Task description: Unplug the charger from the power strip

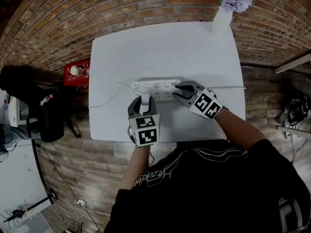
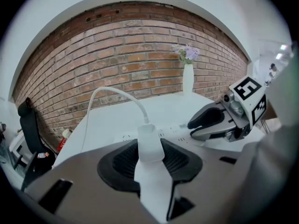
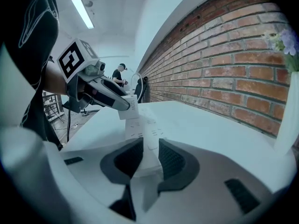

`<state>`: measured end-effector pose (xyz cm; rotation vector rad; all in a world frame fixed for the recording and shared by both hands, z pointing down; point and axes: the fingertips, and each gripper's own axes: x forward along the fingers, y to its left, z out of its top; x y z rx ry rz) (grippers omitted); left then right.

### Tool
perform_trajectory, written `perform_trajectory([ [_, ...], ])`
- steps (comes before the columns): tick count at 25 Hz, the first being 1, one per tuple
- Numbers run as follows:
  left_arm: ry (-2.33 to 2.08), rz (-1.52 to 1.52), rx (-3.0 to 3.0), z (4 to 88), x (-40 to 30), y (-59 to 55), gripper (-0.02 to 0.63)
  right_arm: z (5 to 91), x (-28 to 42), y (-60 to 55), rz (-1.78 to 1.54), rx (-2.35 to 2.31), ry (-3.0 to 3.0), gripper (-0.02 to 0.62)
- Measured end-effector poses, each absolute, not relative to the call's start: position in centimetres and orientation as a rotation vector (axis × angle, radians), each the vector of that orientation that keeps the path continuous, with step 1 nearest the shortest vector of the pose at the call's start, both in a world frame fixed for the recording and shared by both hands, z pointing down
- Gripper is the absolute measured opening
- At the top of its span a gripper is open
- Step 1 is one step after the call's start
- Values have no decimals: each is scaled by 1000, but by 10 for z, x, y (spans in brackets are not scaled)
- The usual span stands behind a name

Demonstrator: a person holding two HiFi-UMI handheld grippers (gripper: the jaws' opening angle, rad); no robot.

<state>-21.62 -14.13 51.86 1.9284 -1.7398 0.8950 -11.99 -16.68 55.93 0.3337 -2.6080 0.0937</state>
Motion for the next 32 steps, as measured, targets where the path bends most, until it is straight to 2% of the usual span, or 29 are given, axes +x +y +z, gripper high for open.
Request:
perform_trajectory([
  [5, -1628, 597, 1804, 526, -226, -138, 140, 561, -121, -165, 72, 322, -2597, 84],
  [9, -1716, 799, 1879, 520, -220, -138, 141, 559, -121, -164, 72, 325, -2606, 84],
  [15, -1691, 703, 1862, 519, -222, -137, 140, 559, -121, -164, 70, 321, -2607, 84],
  [20, -1764, 874, 1903, 515, -217, -139, 143, 558, -121, -166, 77, 328, -2613, 84],
  [28, -1672, 649, 1820, 519, -228, -140, 138, 560, -123, -165, 68, 331, -2601, 84],
  [32, -1757, 855, 1879, 517, -222, -139, 143, 559, -122, -166, 75, 328, -2605, 84],
])
